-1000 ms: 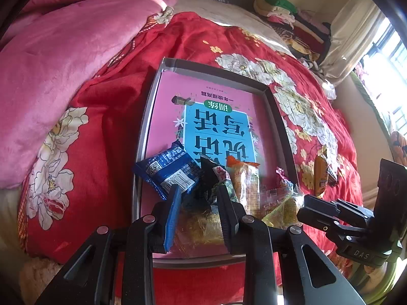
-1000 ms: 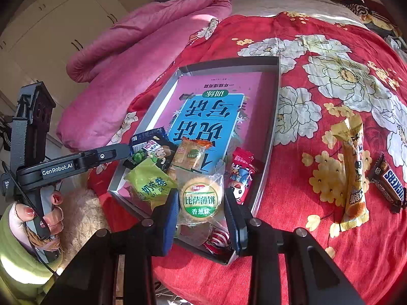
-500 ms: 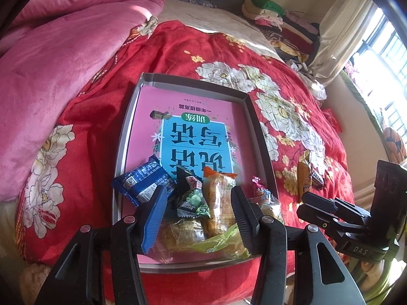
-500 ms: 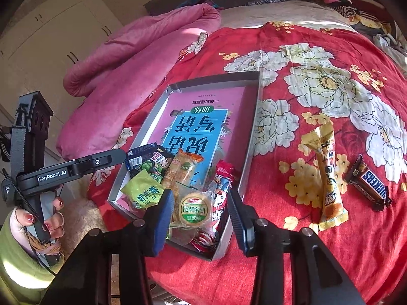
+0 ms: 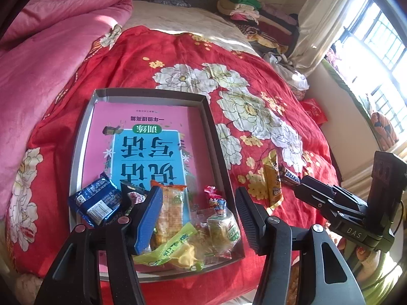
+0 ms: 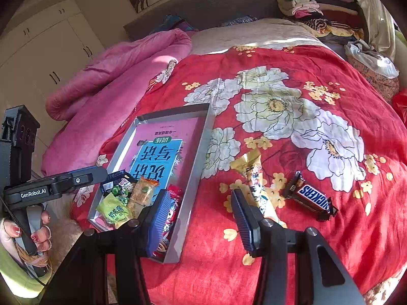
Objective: Organize snacks
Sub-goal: 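Move both open tools to the yellow wafer stick and Snickers bar, then grasp the yellow wafer stick with left tool while right tool grasps Snickers bar, then carry the wafer stick and Snickers bar over the tray with both tools, then open left tool to drop wafer stick in tray while right tool releases Snickers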
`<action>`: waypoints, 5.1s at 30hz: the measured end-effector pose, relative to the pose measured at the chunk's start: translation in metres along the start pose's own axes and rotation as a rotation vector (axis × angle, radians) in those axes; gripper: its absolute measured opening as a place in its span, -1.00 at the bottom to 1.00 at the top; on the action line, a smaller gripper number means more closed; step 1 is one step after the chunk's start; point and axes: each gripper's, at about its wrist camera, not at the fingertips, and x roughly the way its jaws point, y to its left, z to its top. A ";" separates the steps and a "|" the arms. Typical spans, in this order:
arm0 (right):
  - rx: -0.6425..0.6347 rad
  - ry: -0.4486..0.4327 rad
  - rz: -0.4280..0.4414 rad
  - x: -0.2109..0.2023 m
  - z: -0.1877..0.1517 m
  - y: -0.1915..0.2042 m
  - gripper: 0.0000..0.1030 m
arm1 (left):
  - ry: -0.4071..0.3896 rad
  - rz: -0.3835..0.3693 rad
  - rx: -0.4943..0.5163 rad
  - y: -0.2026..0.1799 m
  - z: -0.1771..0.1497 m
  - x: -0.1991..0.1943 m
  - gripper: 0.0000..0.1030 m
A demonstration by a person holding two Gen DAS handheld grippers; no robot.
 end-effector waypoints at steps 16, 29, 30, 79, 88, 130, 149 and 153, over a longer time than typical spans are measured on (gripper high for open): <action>-0.029 0.059 -0.169 0.001 -0.003 -0.079 -0.02 | 0.113 -0.082 0.107 -0.080 0.003 0.049 0.19; -0.297 0.219 -0.190 0.061 -0.003 -0.100 -0.02 | 0.270 -0.146 0.084 -0.117 -0.004 0.118 0.19; -0.303 0.229 -0.185 0.065 -0.002 -0.101 -0.02 | 0.279 -0.141 0.081 -0.119 -0.005 0.123 0.19; -0.004 0.018 0.188 -0.004 -0.002 -0.022 -0.45 | 0.036 -0.101 -0.017 -0.043 0.013 0.020 -0.76; -0.054 0.079 0.251 0.014 -0.004 0.023 -0.44 | -0.059 -0.021 -0.118 0.025 0.001 -0.033 -0.76; -0.248 0.194 0.143 0.071 -0.022 0.113 -0.43 | 0.127 0.118 -0.153 0.091 -0.044 0.012 -0.75; -0.243 0.122 0.076 0.054 -0.015 0.101 -0.17 | 0.061 0.129 -0.122 0.079 -0.041 -0.008 0.07; -0.255 0.099 0.072 0.047 -0.015 0.104 -0.05 | 0.016 0.135 -0.124 0.075 -0.040 -0.023 0.25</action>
